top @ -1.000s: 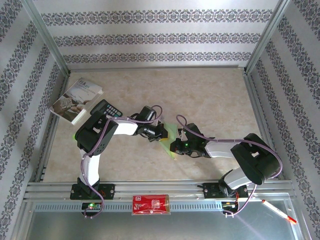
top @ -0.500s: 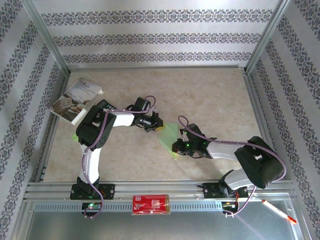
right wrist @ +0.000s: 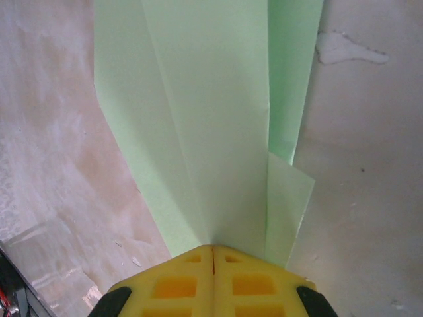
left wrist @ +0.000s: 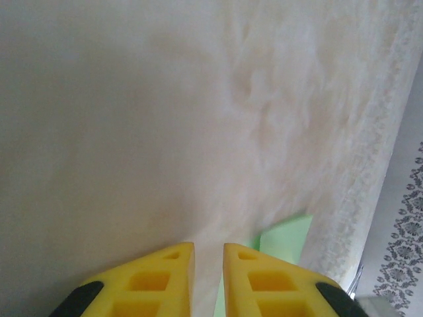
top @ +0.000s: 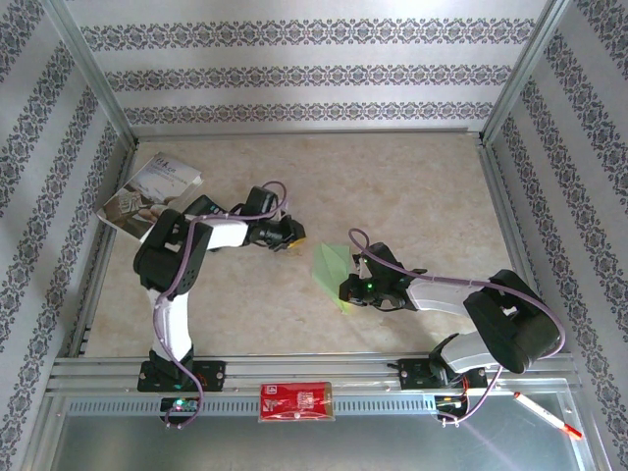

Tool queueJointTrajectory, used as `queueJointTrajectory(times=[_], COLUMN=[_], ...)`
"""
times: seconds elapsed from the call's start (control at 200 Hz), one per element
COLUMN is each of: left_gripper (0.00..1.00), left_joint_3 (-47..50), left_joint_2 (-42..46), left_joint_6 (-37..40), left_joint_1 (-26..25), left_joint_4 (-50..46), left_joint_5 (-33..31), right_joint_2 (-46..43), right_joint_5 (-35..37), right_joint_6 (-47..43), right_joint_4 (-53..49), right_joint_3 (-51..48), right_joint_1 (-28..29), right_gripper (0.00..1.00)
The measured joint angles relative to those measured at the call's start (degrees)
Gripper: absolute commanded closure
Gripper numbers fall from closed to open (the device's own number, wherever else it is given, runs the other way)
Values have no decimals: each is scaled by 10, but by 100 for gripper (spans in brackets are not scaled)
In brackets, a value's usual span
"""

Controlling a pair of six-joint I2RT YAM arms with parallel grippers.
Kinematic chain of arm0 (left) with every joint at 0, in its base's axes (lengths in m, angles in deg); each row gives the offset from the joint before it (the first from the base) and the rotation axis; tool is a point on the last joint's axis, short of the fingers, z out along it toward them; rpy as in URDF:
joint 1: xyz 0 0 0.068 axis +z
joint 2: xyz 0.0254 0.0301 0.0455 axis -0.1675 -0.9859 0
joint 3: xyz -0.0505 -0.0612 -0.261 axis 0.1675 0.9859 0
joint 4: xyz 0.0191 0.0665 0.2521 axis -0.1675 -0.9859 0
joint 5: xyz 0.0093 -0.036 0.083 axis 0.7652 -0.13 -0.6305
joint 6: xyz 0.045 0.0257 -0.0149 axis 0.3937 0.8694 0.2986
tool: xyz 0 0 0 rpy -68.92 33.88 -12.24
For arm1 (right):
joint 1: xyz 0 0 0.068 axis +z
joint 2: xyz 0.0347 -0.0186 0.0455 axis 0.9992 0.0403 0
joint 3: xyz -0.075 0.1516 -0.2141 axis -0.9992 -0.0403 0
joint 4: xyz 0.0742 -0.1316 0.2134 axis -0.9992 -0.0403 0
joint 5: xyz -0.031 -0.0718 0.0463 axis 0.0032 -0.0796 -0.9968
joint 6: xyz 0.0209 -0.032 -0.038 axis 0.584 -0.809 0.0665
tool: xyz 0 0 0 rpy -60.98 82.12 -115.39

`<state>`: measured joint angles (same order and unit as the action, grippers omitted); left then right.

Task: Fold a paper plane with a square sheet of paper (pick it up from the middle)
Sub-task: Fourth fold the wing at the center of the table.

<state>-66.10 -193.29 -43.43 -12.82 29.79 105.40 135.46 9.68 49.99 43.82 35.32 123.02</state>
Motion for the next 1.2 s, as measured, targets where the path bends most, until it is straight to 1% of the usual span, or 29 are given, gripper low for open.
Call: queueJointTrajectory(times=[0.085,0.165,0.25,0.32,0.535,0.684,0.859,0.979,1.079,1.134,1.204], left_gripper=[91,97,99,100,100,100,100,96,89,83,78], left_joint_3=[37,38,23,7,-51,-73,-105,-123,-126,-123,-98], left_joint_2=[31,31,19,5,-55,-66,-81,-94,-96,-90,-66], left_joint_6=[-14,-25,-30,-31,-24,-9,13,19,20,21,20], left_joint_1=[-24,-58,-87,-97,-91,-82,-51,-30,-15,-7,-2], left_joint_4=[15,28,37,37,25,0,-23,-29,-28,-27,-21], left_joint_5=[-3,4,14,20,12,10,-2,10,15,13,3], right_joint_2=[2,3,4,4,5,5,5,4,0,-7,-26], right_joint_5=[-4,-7,-9,-10,-11,-12,-12,-12,-12,-12,-12], right_joint_6=[-5,-6,-8,-8,-8,-8,-8,-8,-10,-16,-28], right_joint_4=[-2,-3,-3,-3,-3,-3,-3,-5,-10,-20,-48], right_joint_3=[2,2,2,2,2,2,2,2,2,2,2], right_joint_1=[-3,-7,-7,-7,-7,-7,-7,-7,-7,-7,-7], right_gripper=[100,100,100,100,100,100,100,100,100,100,94])
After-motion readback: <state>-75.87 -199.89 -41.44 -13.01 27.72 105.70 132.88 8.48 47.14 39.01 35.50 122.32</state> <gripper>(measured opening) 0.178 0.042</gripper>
